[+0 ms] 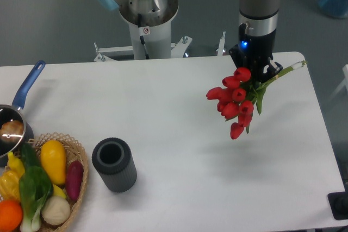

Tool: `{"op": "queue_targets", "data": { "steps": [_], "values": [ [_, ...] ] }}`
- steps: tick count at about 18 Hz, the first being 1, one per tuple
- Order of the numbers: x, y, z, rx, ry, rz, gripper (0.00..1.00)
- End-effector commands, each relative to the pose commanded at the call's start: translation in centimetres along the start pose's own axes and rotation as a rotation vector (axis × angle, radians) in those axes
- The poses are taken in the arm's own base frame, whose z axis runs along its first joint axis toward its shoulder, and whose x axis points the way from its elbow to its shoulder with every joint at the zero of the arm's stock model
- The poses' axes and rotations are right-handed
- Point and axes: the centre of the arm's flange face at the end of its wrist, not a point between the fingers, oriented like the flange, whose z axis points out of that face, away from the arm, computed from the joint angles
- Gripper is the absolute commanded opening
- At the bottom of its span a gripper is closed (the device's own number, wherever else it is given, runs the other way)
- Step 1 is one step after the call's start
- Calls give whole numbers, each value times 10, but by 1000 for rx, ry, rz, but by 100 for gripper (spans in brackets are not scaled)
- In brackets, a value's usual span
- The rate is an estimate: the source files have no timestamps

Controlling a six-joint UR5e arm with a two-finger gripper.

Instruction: Place the flowers on the table

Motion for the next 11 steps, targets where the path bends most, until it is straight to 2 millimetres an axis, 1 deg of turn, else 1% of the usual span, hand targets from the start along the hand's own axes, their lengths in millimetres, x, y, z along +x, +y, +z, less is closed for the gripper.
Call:
{"op": "queue_targets", "data": {
  "steps": [2, 3, 4, 6, 7, 8, 9, 10, 11],
  "values": [
    [10, -5, 15, 0, 31, 0, 11],
    [11, -6, 17, -1, 36, -1, 18],
    [11, -6, 19, -1, 39, -1, 20],
    [11, -7, 19, 0, 40, -2, 26],
    [11, -7, 19, -1, 41, -4, 35],
    [12, -7, 21, -1, 44, -4, 39],
    [13, -7, 21, -2, 45, -3, 46],
    [13, -7, 21, -2, 45, -3, 54],
    [13, -7, 21, -2, 45, -3, 65]
  ]
}}
